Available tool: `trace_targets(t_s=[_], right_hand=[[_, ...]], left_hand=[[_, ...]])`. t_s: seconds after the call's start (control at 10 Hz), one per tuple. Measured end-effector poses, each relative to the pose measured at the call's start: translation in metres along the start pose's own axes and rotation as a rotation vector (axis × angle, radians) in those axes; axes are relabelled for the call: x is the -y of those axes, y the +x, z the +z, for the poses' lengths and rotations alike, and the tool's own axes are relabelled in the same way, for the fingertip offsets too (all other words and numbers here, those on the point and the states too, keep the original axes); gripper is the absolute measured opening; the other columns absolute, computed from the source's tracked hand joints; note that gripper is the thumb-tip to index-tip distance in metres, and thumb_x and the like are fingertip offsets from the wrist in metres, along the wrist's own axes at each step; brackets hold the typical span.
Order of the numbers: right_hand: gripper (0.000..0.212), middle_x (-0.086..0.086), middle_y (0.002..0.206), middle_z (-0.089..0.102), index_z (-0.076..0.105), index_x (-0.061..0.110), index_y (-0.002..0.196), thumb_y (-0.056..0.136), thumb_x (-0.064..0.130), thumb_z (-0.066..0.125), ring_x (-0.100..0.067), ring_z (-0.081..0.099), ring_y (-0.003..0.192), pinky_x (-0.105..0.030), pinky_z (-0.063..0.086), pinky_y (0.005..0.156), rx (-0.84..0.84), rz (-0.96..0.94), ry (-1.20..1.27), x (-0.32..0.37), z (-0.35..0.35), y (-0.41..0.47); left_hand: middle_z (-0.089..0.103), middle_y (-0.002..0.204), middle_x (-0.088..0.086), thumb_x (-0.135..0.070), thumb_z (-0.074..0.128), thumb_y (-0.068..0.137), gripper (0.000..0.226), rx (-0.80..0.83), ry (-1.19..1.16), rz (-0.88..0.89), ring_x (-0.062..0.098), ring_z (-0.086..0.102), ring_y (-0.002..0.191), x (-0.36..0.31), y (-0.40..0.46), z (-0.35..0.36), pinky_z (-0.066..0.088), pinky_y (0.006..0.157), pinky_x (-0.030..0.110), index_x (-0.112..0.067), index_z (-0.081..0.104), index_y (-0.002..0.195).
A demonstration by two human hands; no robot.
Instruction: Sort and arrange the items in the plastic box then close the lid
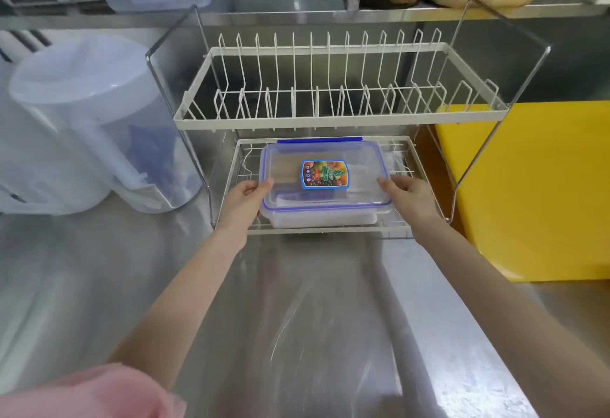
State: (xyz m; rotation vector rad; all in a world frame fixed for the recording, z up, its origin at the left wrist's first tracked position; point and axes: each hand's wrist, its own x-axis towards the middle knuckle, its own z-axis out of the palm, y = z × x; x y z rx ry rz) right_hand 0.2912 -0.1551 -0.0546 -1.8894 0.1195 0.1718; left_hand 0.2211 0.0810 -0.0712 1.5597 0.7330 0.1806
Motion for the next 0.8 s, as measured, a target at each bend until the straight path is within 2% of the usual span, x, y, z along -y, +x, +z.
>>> trace_targets(t_s=[0.1,0.2,0.3,0.4,0.5,0.6,0.7,0.8], right_hand=[[0.029,-0.001,0.087,0.066,0.064,0.005,0.108,0.088,0.025,0.058,0.001,0.056,0.064,-0.012,0.044,0.056,0.0,0.002,0.013,-0.004,0.003,0.007],[0.031,0.009,0.076,0.061,0.062,0.008,0.11,0.088,0.029,0.057,0.002,0.054,0.062,-0.005,0.042,0.044,0.022,0.018,-0.02,-0.006,0.005,0.012],[0.034,0.006,0.082,0.061,0.061,0.008,0.112,0.088,0.031,0.056,0.001,0.053,0.063,-0.006,0.041,0.048,0.025,0.011,-0.066,-0.006,0.003,0.014],[0.039,-0.005,0.101,0.063,0.057,0.008,0.118,0.089,0.034,0.053,-0.006,0.052,0.07,-0.024,0.043,0.071,0.068,0.004,-0.154,-0.002,0.002,0.012],[0.043,-0.009,0.111,0.062,0.051,0.008,0.124,0.09,0.035,0.051,-0.011,0.051,0.078,-0.028,0.041,0.075,0.098,-0.014,-0.242,0.001,0.001,0.005],[0.052,-0.01,0.133,0.053,0.04,0.011,0.134,0.09,0.035,0.052,-0.019,0.053,0.1,-0.032,0.043,0.084,0.126,-0.032,-0.33,0.013,-0.008,-0.009],[0.059,-0.009,0.142,0.045,0.032,0.014,0.139,0.089,0.037,0.051,-0.025,0.048,0.122,-0.036,0.041,0.097,0.141,-0.047,-0.457,0.026,-0.016,-0.021],[0.057,-0.01,0.142,0.044,0.033,0.014,0.138,0.089,0.037,0.052,-0.027,0.045,0.125,-0.03,0.041,0.091,0.197,-0.104,-0.589,0.047,-0.027,-0.046]], left_hand=[[0.063,0.088,0.003,-0.039,0.062,0.081,0.029,-0.009,0.023,0.002,0.016,0.055,0.074,0.001,0.009,0.002,0.042,0.064,0.025,-0.013,0.06,0.096],[0.062,0.089,0.006,-0.043,0.06,0.082,0.037,-0.014,0.048,-0.029,0.019,0.053,0.075,0.007,0.014,0.003,0.044,0.068,0.028,-0.01,0.06,0.1],[0.061,0.087,0.005,-0.045,0.059,0.082,0.041,-0.001,0.082,-0.013,0.017,0.052,0.07,0.008,0.014,0.003,0.044,0.064,0.025,-0.008,0.06,0.101],[0.064,0.089,0.006,-0.043,0.056,0.084,0.045,-0.014,0.125,0.031,0.015,0.051,0.068,0.002,0.012,0.003,0.042,0.057,0.021,-0.004,0.06,0.107],[0.065,0.107,0.012,-0.037,0.054,0.087,0.04,-0.018,0.184,0.092,0.015,0.054,0.077,-0.003,0.003,0.003,0.044,0.054,0.014,-0.004,0.058,0.109],[0.061,0.122,0.016,-0.031,0.052,0.089,0.038,0.013,0.435,0.248,0.023,0.059,0.098,-0.012,-0.016,-0.001,0.042,0.072,0.014,-0.003,0.056,0.115],[0.053,0.133,0.017,-0.031,0.05,0.09,0.047,0.023,0.622,0.373,0.029,0.05,0.12,-0.022,-0.033,-0.008,0.037,0.09,0.026,-0.001,0.048,0.126],[0.045,0.142,0.013,-0.031,0.048,0.09,0.052,0.01,0.754,0.51,0.028,0.043,0.128,-0.039,-0.06,-0.017,0.035,0.099,0.033,-0.007,0.04,0.135]])
